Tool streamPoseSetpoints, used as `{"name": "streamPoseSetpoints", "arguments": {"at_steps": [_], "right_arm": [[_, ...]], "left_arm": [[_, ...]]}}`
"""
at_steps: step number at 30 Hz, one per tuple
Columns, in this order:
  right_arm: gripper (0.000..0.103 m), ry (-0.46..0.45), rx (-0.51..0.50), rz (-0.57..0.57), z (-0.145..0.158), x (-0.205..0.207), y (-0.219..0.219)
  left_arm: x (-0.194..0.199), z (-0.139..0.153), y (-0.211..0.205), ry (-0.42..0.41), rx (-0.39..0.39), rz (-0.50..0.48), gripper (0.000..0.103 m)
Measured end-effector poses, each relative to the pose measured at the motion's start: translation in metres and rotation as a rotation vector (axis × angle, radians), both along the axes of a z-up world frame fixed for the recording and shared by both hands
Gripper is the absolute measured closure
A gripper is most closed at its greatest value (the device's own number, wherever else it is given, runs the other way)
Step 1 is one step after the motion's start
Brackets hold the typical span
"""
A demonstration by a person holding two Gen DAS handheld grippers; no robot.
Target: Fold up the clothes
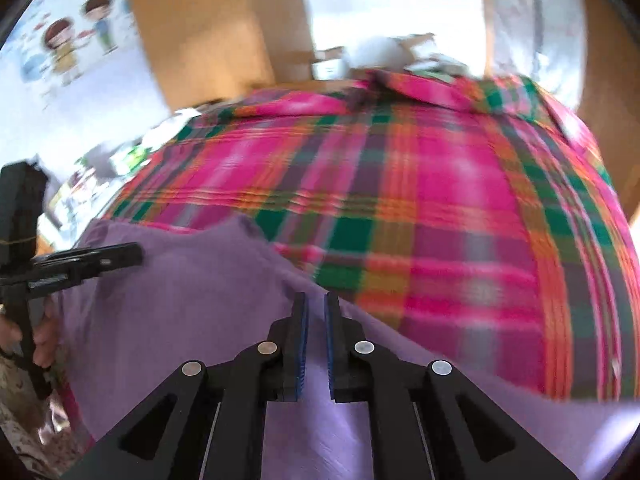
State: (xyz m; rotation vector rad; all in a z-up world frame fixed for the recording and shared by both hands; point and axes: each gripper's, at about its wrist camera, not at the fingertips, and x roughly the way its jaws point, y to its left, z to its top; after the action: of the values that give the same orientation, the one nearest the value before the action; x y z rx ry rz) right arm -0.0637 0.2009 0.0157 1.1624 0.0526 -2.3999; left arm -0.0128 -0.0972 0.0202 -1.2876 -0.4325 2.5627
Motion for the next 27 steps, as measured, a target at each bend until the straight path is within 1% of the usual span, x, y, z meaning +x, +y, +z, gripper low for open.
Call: {"name": "streamPoseSetpoints", "arguments": {"at_steps": [2, 4, 8, 10, 15, 19, 22, 24, 25, 27], "right_arm": [[0.095, -0.012, -0.011, -0.078, -0.002, 0.005, 0.020], [0.095, -0.021, -0.047, -0.158, -0.003, 0.014, 0.043], [0.092, -0.009, -0.085, -0.369, -0.006, 0.042, 0.099], [0.089, -0.025, -0.081, -0.463, -0.011, 0.053, 0.126], [0.089, -0.010, -0.083, -0.669, -0.014, 0.079, 0.186], [0.089, 0.008, -0.071, -0.745, -0.014, 0.097, 0.214], [0.088, 0.029, -0.035, -0.780, -0.010, 0.105, 0.227], [0.087, 0.039, -0.004, -0.826, -0.007, 0.109, 0.240], [0.087, 0.044, -0.004, -0.841, -0.004, 0.109, 0.247], [0.087, 0.024, -0.030, -0.840, -0.004, 0.104, 0.261]], "left_arm": [[0.004, -0.001, -0.002, -0.005, 0.003, 0.004, 0.093], [0.009, 0.001, -0.001, -0.002, 0.009, -0.005, 0.093], [0.017, 0.005, 0.004, 0.010, 0.021, -0.025, 0.093], [0.019, 0.007, 0.008, 0.014, 0.024, -0.037, 0.093], [0.027, 0.009, 0.015, 0.016, 0.025, -0.052, 0.093], [0.032, 0.008, 0.023, 0.008, 0.025, -0.067, 0.093], [0.032, 0.009, 0.034, 0.010, 0.018, -0.091, 0.093], [0.032, 0.010, 0.040, 0.011, 0.012, -0.107, 0.093], [0.032, 0.011, 0.044, 0.012, 0.010, -0.115, 0.093], [0.031, 0.012, 0.051, 0.013, 0.005, -0.131, 0.093]]}}
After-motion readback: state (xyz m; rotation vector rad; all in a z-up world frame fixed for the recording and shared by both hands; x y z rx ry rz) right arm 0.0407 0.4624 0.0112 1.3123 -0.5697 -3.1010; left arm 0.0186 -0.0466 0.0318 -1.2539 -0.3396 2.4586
